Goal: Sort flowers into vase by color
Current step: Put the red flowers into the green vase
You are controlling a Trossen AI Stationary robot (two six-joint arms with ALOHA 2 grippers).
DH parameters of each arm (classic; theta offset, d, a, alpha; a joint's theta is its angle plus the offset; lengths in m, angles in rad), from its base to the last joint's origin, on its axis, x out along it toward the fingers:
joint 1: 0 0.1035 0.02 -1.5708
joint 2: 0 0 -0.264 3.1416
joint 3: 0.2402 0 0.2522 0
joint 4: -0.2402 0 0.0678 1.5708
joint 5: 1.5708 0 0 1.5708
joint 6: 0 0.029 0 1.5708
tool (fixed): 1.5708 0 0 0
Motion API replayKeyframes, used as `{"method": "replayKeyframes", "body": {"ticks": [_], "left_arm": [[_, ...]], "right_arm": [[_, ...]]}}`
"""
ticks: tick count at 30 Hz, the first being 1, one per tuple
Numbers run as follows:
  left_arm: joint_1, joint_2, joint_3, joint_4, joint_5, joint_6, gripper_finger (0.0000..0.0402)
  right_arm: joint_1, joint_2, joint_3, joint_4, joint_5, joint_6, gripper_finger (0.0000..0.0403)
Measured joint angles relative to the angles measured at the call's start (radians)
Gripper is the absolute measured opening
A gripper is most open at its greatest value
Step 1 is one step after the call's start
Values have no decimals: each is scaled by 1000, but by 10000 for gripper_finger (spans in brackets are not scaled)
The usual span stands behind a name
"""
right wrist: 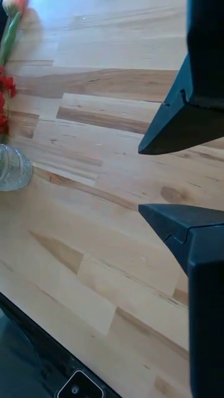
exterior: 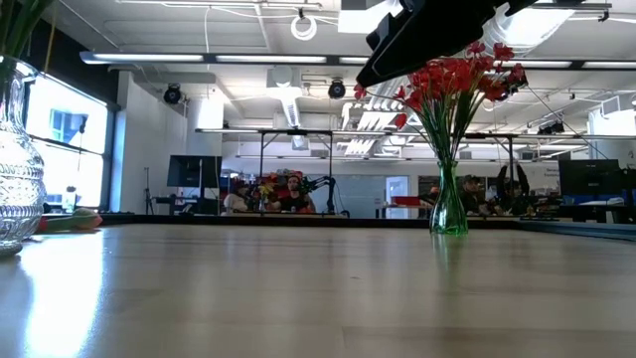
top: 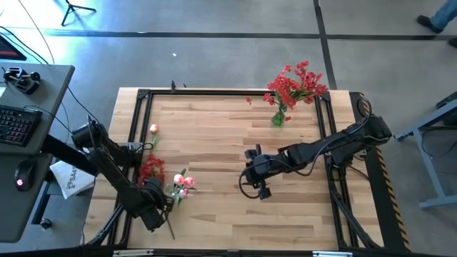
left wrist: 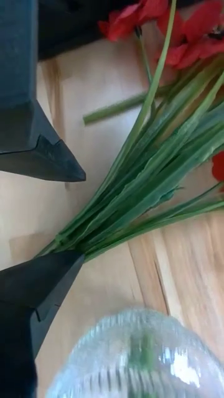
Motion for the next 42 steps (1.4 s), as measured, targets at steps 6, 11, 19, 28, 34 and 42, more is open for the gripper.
{"method": "replayKeyframes", "body": {"ticks": [6,11,19,28,34,42], "left_arm": [[9,-4,-14,10,-31,-14,163],[36,3,-46,45,-36,-10,148],[5,-18,-58,9,27,16,81],[-49,-85,-60,-27,78,12,7],[-95,-188,-56,-125,32,7,2],[-127,-318,88,-442,-232,26,1]], "right_arm": [[0,0,0,1,0,2,134],[0,0,0,7,0,13,134],[0,0,0,5,0,14,134],[0,0,0,-61,0,83,134],[17,0,0,-105,0,135,134],[45,0,0,-84,0,161,134]]}}
